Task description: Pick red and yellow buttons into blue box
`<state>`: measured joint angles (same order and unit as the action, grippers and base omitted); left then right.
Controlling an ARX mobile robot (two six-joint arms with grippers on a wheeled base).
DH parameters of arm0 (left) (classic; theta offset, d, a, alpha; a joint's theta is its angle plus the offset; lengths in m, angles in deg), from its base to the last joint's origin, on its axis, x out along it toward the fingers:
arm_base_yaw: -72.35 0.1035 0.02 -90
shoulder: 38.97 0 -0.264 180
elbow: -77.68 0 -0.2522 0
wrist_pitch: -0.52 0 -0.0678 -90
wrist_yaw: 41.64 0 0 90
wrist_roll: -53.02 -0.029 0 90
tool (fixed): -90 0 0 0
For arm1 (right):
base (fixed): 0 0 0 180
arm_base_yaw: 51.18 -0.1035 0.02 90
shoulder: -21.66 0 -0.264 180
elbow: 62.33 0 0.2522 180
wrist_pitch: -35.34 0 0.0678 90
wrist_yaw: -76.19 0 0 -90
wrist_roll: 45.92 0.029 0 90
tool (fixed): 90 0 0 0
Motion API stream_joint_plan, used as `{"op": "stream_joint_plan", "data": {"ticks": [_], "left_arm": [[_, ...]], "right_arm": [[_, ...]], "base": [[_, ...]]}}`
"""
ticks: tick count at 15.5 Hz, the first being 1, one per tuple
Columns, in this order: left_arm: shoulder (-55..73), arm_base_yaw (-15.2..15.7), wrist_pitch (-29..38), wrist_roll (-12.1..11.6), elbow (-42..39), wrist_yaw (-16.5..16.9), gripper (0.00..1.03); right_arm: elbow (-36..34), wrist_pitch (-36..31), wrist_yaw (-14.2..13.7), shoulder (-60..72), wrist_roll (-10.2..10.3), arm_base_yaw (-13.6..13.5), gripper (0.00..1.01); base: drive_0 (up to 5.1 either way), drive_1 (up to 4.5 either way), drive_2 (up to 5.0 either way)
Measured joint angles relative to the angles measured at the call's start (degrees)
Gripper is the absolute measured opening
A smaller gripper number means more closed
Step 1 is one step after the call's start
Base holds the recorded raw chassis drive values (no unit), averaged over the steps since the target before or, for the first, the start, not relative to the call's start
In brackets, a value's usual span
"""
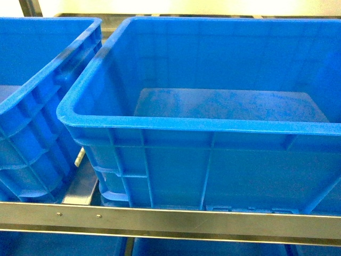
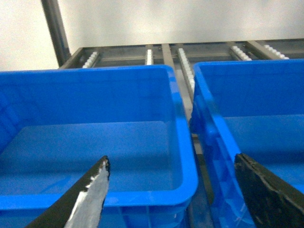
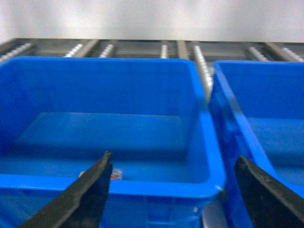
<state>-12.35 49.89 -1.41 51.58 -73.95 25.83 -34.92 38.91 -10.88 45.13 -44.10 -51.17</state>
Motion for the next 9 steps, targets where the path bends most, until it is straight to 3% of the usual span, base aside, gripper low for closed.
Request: {"op": "stream_joint_plan", "data": {"ticks": [1, 3, 8, 9], "left_arm": [[-0.63, 0.92, -0.07, 0.04, -0.68, 0.66, 0.74], [-2.14, 2.67, -0.24, 0.35, -1.92, 2.25, 0.66], [-10.38, 13.35, -1.9, 1.38, -8.26, 13.14, 0.01], [-14.05, 22.03, -3.74, 1.25, -10.51, 21.77, 0.02]], "right_arm": [[-0.79, 0.09, -1.73, -0.55, -0.26, 0.04, 0.74], [-1.6, 0.09, -2.49, -1.22, -0.42, 0.04, 0.69], [-7.8, 0.33, -2.75, -7.67, -1.73, 0.0, 0.01], [-9.81, 1.46, -2.75, -10.67, -1.66, 0.0, 0.02]], "base": [[0.0, 0.0, 0.0], [0.0, 0.0, 0.0], [0.0, 0.0, 0.0], [0.0, 0.0, 0.0]]}}
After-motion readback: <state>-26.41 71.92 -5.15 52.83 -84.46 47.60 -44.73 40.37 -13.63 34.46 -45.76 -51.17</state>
